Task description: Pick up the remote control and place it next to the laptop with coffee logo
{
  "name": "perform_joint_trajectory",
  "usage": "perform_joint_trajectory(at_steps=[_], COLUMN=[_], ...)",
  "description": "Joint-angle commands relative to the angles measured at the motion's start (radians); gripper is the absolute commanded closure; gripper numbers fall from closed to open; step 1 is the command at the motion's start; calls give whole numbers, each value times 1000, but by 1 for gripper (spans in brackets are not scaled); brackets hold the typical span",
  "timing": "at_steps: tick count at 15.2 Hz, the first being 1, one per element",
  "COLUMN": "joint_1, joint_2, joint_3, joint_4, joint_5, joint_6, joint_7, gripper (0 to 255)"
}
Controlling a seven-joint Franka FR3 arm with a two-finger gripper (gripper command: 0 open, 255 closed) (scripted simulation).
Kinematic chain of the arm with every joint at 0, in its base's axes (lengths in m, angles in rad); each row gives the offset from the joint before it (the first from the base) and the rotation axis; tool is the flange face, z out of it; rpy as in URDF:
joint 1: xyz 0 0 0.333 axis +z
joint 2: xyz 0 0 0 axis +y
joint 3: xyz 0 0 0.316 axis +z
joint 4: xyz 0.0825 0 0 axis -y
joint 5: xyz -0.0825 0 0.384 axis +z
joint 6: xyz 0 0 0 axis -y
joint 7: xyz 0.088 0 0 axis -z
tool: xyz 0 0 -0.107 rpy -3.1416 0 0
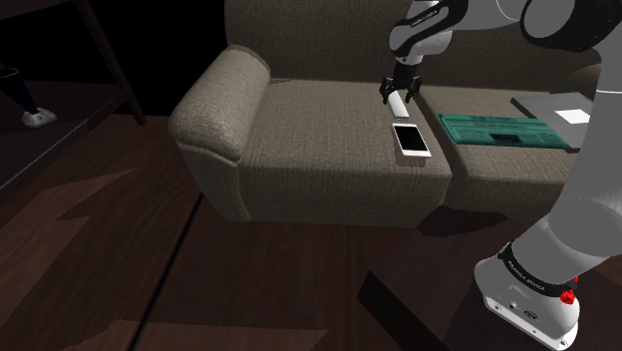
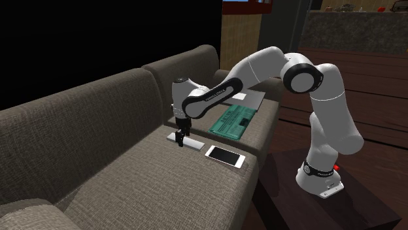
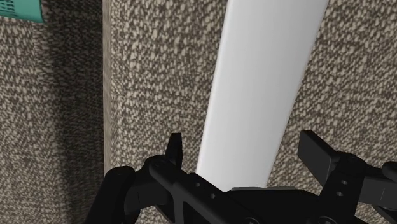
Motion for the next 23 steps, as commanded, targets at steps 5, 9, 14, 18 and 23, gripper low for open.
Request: perform_joint_trajectory(at_steps=[5,9,14,18,23], joint_1=[0,0,0,2,4], joint_2=[1,1,1,-23,-50], joint_3=[0,0,0,-3,-7], joint_4=[1,0,1,20,51], joint_5=[0,0,0,-6,-13], joint_6=[0,0,0,-43,-99], joint_7=[0,0,0,3,7], gripper=[255,255,255,255,255])
